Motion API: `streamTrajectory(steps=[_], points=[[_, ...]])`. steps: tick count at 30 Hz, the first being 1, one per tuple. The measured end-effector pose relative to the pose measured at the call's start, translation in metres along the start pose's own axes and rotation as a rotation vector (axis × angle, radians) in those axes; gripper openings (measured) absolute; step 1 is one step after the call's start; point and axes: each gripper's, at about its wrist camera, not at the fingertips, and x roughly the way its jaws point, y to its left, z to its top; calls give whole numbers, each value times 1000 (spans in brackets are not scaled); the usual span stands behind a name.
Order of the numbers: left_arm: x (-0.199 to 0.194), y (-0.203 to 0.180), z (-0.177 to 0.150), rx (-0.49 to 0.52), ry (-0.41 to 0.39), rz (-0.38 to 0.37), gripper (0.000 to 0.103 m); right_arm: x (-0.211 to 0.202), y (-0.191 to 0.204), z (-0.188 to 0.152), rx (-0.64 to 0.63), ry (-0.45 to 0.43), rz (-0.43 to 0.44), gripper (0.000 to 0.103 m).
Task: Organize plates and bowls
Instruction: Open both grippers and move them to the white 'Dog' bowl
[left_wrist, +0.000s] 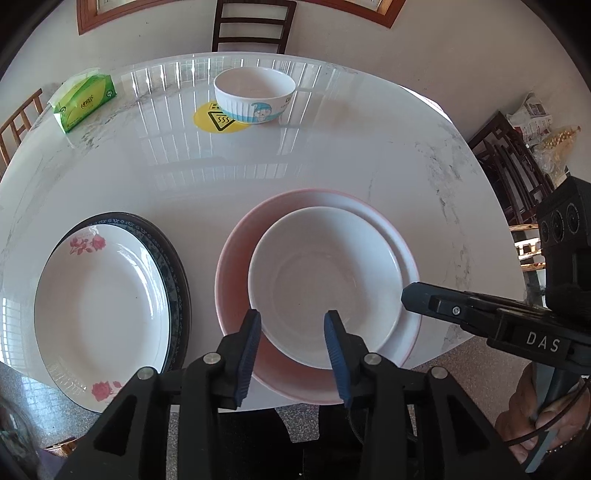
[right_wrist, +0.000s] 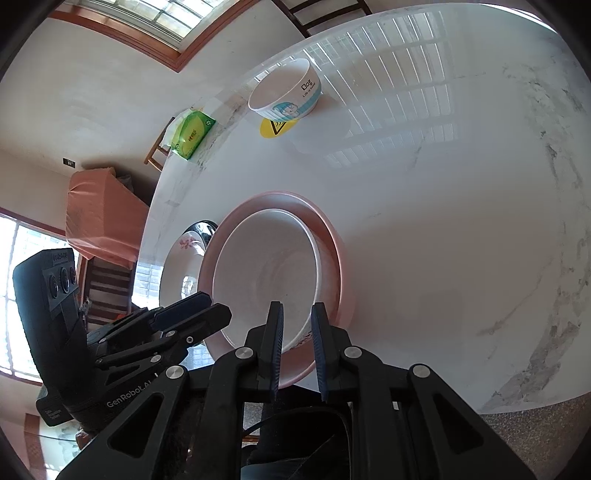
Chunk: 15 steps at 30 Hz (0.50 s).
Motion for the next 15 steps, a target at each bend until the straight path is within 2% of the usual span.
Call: streamTrajectory(steps=[5,10,15], points=[[-19,5,5,-15,-57,-28,40,-13,0,2,-27,-21,14,16],[-26,13,14,-48,-70,-69,42,-32,5,8,-131,-84,-40,17],[-23,24,26,-70,-71,-82,44,-49,13,19,-301,-173,-153,33]])
